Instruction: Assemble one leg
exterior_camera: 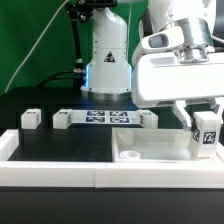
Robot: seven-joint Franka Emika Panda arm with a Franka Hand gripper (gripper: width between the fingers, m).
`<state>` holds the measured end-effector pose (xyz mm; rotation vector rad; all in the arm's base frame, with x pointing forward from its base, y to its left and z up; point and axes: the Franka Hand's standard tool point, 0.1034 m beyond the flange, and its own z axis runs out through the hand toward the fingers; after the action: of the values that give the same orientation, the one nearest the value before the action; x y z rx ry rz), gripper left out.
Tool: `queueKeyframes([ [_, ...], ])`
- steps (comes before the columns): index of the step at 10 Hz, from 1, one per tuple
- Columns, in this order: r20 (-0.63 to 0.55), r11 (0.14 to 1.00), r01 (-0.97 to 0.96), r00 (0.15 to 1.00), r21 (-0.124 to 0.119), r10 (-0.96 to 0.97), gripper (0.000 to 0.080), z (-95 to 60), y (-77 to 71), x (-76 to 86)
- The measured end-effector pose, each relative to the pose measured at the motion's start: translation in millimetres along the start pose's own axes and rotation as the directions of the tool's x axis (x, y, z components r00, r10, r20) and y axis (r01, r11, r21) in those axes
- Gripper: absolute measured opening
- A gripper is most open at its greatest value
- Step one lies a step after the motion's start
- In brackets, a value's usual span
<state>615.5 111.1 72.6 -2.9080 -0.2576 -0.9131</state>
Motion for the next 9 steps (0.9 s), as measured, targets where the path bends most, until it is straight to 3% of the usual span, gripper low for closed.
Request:
queueKeyframes([
  [3, 0.020, 1.000, 0.002, 1.000, 0.006, -0.002, 0.0292, 1.3, -2.4, -2.7],
  [4, 0.020, 1.000, 0.002, 1.000, 0.006, -0.002, 0.0476, 1.3, -2.3, -2.7],
  [5, 0.021, 1.000, 0.002, 1.000, 0.006, -0.002, 0.0589, 1.4, -2.3, -2.9],
  [9, 0.021, 1.000, 0.002, 1.000, 0.006, -0.002, 0.0646, 1.5, -2.3, -3.1],
])
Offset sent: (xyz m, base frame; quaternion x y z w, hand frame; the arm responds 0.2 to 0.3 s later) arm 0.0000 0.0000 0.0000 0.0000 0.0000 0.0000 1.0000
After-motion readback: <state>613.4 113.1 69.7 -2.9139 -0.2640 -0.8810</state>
